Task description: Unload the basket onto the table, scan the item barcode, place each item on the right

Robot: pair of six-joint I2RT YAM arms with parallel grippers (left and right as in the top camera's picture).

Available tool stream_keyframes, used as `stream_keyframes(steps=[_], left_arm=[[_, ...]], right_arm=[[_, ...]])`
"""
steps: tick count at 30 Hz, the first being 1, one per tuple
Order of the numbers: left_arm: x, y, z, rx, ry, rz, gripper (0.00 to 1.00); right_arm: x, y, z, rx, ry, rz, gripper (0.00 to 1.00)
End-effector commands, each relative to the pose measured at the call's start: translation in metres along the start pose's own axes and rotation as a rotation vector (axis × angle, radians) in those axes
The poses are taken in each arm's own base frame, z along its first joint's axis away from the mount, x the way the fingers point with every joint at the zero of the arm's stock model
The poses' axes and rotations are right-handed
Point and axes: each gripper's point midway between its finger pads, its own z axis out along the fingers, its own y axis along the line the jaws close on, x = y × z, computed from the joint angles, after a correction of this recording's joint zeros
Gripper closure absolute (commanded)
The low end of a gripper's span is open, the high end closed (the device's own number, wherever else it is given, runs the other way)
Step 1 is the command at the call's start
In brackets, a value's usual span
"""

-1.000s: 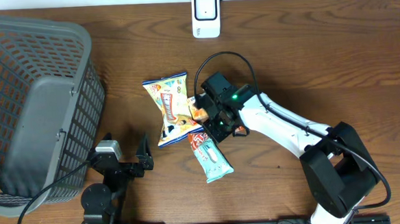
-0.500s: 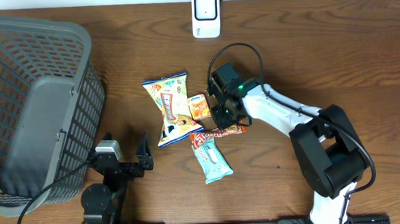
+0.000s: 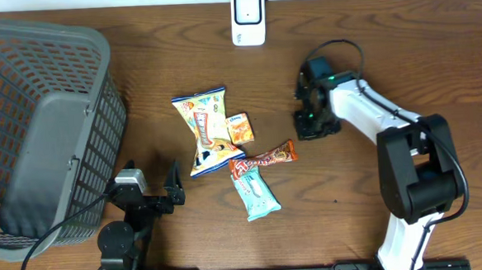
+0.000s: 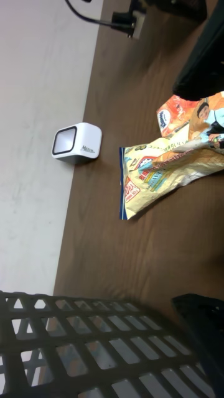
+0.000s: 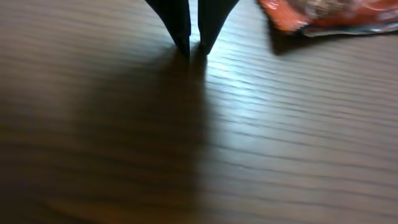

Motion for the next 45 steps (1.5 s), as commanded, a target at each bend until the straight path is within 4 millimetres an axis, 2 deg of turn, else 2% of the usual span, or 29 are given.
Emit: stream_keyframes(steps=[1, 4, 9, 16, 24, 32, 37, 42, 45], left_arm=[[0.016, 0.004, 0.002, -0.007, 0.04, -0.02, 0.02], [0.016, 0.004, 0.002, -0.007, 0.04, -0.02, 0.02], [0.016, 0.004, 0.002, -0.007, 0.041, -0.02, 0.02], [0.016, 0.004, 0.002, -0.007, 0.04, -0.02, 0.02], [0.016, 0.004, 0.002, -0.007, 0.04, -0.02, 0.02], [0.016, 0.004, 0.002, -0.007, 0.041, -0.02, 0.02], [0.016, 0.004, 0.002, -0.007, 0.04, -0.02, 0.02], [0.016, 0.004, 0.002, -0.007, 0.04, -0.02, 0.02], [0.016, 0.004, 0.002, -0.007, 0.041, -0.02, 0.02]], right_arm=[[-0.01, 0.002, -0.017, -0.008, -0.039, 0.011, 0.99], [-0.007, 0.017, -0.037, -0.065, -0.061, -0.005, 0.99], [0.006, 0.064, -0.059, -0.196, -0.066, -0.083, 0.99], [0.032, 0.124, -0.055, -0.248, -0.027, -0.237, 0.99], [0.058, 0.162, -0.05, -0.253, 0.008, -0.335, 0.99], [0.052, 0.176, -0.042, -0.268, -0.05, -0.378, 0.99], [0.059, 0.172, -0.015, -0.248, 0.002, -0.372, 0.99], [0.058, 0.143, 0.028, -0.101, 0.063, -0.263, 0.99], [0.053, 0.123, 0.038, -0.025, 0.065, -0.192, 0.99]])
